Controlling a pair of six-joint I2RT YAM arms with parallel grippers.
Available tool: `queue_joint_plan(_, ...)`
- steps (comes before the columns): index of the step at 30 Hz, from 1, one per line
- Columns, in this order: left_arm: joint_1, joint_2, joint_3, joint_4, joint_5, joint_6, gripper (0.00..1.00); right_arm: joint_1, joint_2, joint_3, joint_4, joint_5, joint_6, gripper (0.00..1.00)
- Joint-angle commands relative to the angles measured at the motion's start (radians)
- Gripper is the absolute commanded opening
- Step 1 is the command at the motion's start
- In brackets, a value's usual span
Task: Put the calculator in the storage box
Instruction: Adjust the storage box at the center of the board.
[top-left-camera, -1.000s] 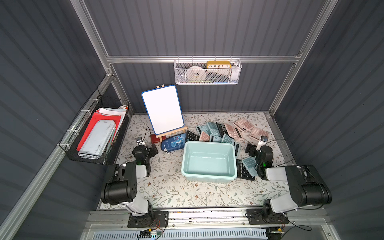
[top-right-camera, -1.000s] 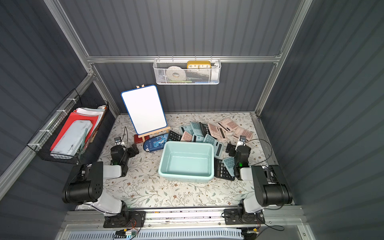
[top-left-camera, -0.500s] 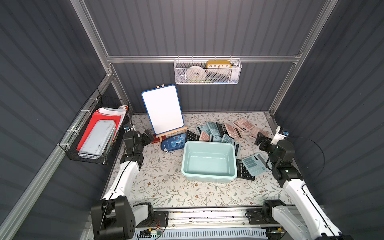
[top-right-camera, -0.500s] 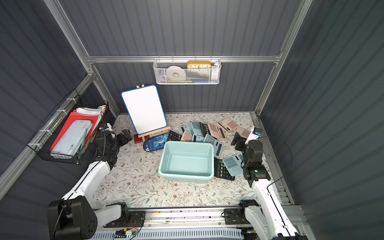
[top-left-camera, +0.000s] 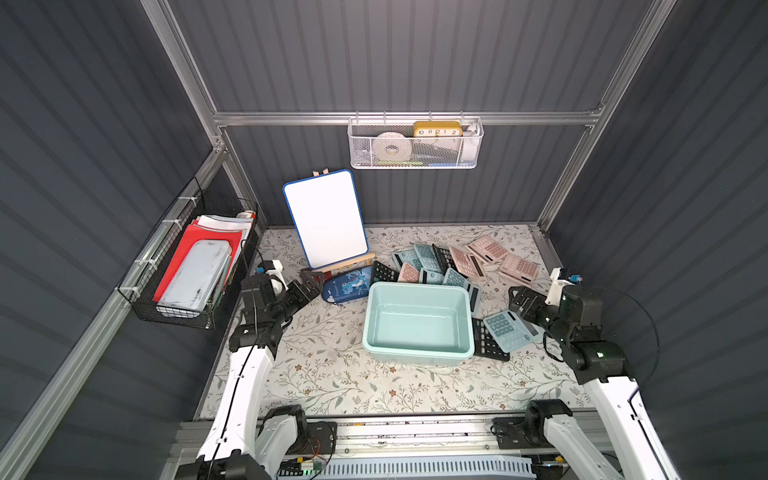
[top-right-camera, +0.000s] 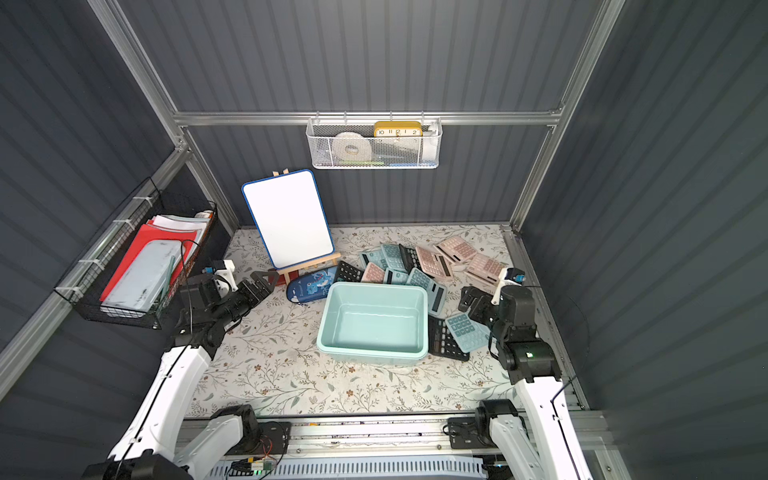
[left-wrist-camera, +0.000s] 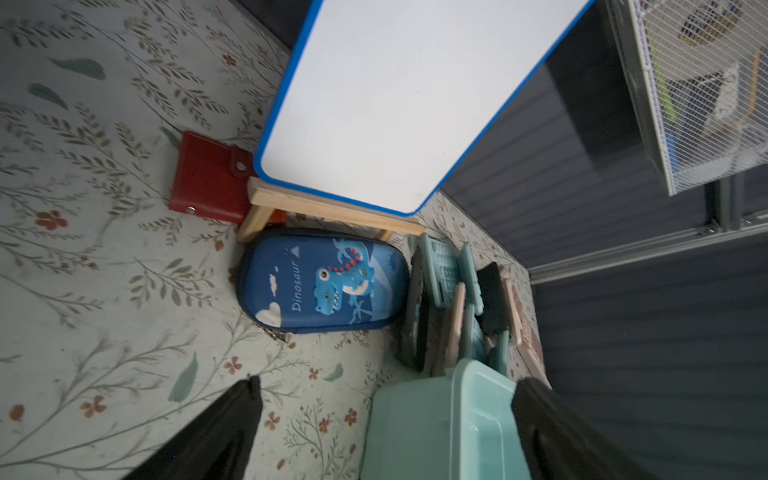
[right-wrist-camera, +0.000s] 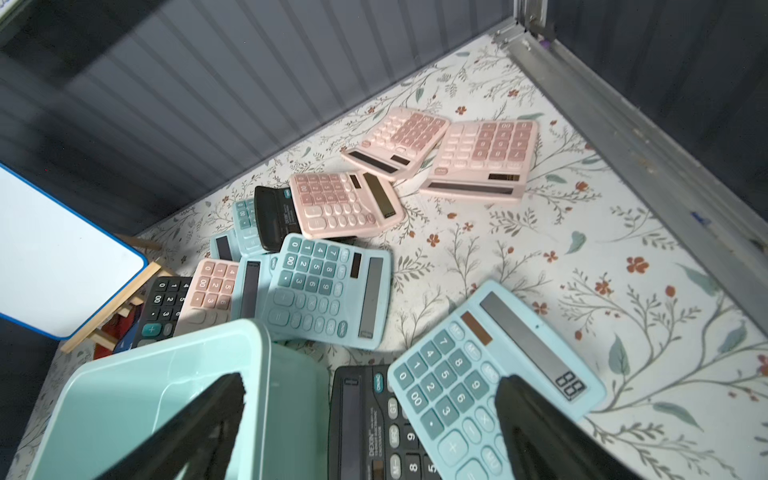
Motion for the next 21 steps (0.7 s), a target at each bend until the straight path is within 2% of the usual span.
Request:
queue_joint_plan(1, 0.004, -0.107, -0.029, -0.089, 0.015, -0.144, 0.99, 0.002, -0.016, -0.008, -0.035, -0.109, 0.045, 0.99)
queue_joint_plan(2, 0.004, -0.131, -0.034, -0.162, -0.076, -0.216, 0.99, 0.001, -0.013, -0.008, -0.037, -0.119, 0.066, 0.99)
queue_joint_plan(3, 0.006, -0.153, -0.053, -0.159, -0.082, -0.249, 0.99, 0.001, -0.006, -0.006, -0.051, -0.107, 0.097, 0.99)
queue_joint_plan(5, 0.004, -0.163, -0.085, -0.102, -0.018, -0.248, 0.99, -0.001, 0.0, 0.013, -0.105, -0.044, 0.139, 0.99)
queue_joint_plan(6, 0.004, -0.159, -0.099, -0.098, -0.009, -0.265, 1.0, -0.004, -0.001, 0.011, -0.101, -0.061, 0.13, 0.99)
queue_joint_plan(12, 0.001, -0.174, -0.221, 0.0, 0.14, -0.385, 0.99, -0.015, 0.035, -0.003, -0.075, -0.333, 0.098, 0.99)
queue_joint_plan(14, -0.003, -0.163, -0.24, 0.027, 0.192, -0.416, 0.99, -0.015, 0.03, -0.028, -0.05, -0.409, 0.1, 0.95)
queue_joint_plan(17, -0.023, -0.107, -0.224, 0.065, 0.277, -0.421, 0.99, -0.015, 0.023, -0.068, -0.014, -0.509, 0.132, 0.94)
queue_joint_plan(21, -0.102, -0.038, -0.17, 0.044, 0.231, -0.365, 0.99, -0.014, 0.037, -0.128, 0.029, -0.575, 0.183, 0.91)
